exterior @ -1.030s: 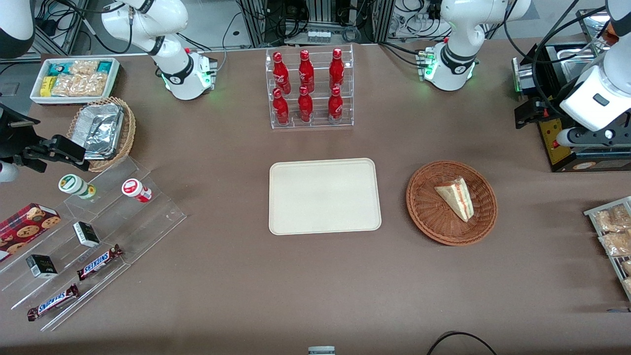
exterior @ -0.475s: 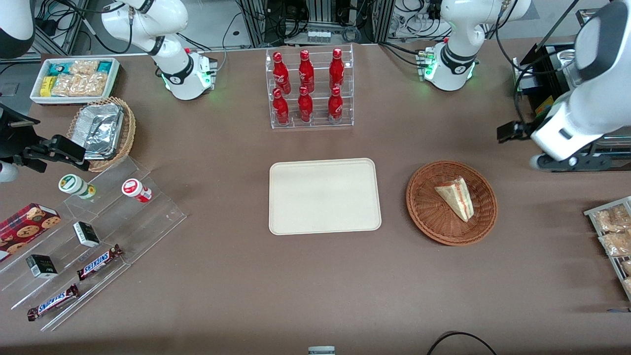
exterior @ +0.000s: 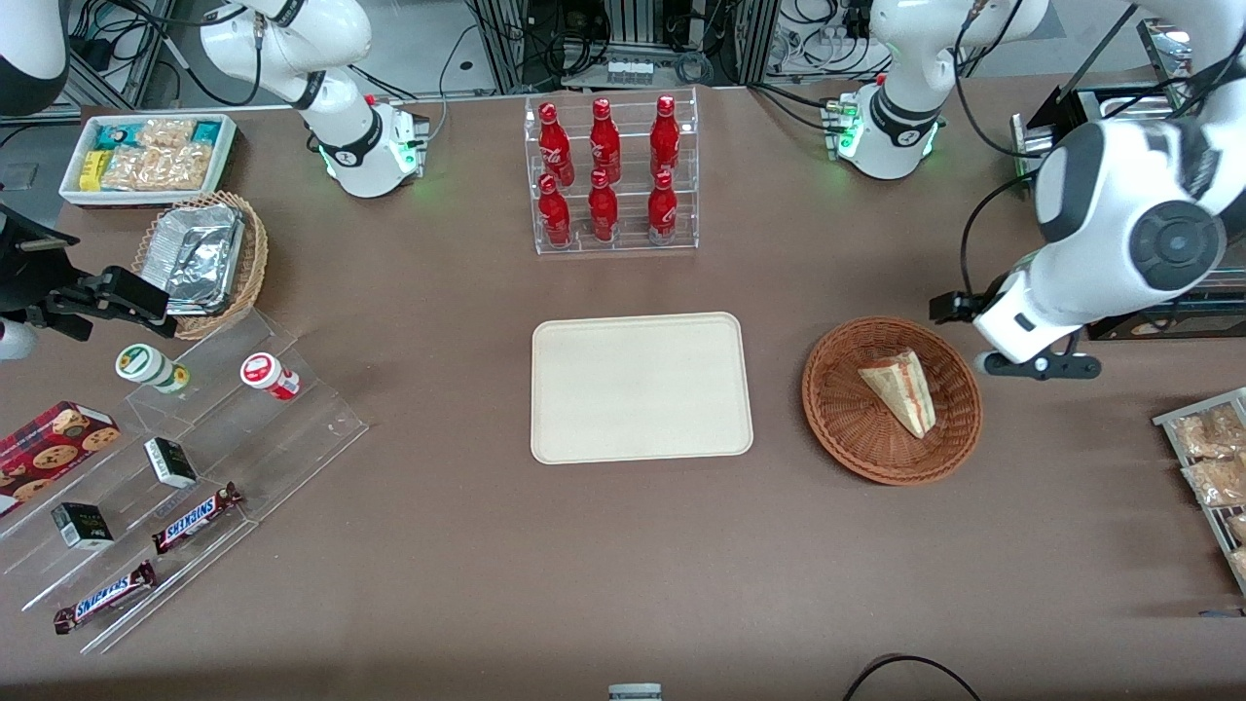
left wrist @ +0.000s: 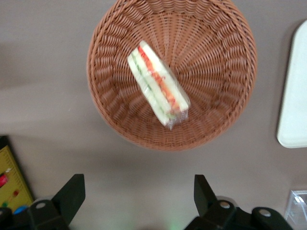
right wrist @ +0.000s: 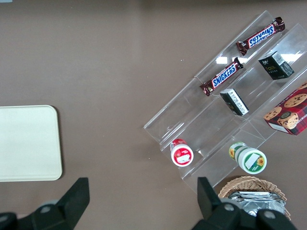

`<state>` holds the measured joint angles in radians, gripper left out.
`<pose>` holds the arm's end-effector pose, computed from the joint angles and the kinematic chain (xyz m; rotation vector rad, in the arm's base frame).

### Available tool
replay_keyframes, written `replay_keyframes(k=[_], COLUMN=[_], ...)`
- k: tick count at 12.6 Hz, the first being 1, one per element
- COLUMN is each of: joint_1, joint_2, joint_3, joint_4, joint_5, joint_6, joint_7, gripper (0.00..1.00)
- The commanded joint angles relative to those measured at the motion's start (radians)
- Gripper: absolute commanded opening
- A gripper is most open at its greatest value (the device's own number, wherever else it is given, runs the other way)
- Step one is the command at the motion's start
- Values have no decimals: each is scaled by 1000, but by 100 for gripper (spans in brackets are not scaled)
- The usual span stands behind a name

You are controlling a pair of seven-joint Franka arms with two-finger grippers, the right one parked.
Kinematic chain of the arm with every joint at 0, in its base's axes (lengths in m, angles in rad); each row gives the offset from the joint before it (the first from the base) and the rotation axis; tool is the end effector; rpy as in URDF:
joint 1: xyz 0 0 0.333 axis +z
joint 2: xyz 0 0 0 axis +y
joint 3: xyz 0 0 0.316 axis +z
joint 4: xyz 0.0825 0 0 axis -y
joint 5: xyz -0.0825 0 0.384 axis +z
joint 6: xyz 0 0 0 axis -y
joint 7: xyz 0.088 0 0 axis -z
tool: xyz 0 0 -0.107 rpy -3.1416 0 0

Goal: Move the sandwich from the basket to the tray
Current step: 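Lower the left gripper onto the wrapped sandwich and close on it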

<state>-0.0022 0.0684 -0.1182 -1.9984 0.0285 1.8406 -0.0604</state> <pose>0.5391 -0.0622 0.4087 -3.0817 0.1100 0.3454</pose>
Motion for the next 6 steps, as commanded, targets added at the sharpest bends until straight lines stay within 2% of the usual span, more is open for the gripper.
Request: replay_keyframes(k=[1, 4, 6], joint_1=[-5, -8, -33], joint_2=[-35, -30, -24], joint_3=[3, 2, 3], joint_4=[-163, -240, -259], joint_5=[-5, -5, -4], joint_6=[196, 339, 396], joint_7=[-39, -174, -338], gripper=[100, 100, 100])
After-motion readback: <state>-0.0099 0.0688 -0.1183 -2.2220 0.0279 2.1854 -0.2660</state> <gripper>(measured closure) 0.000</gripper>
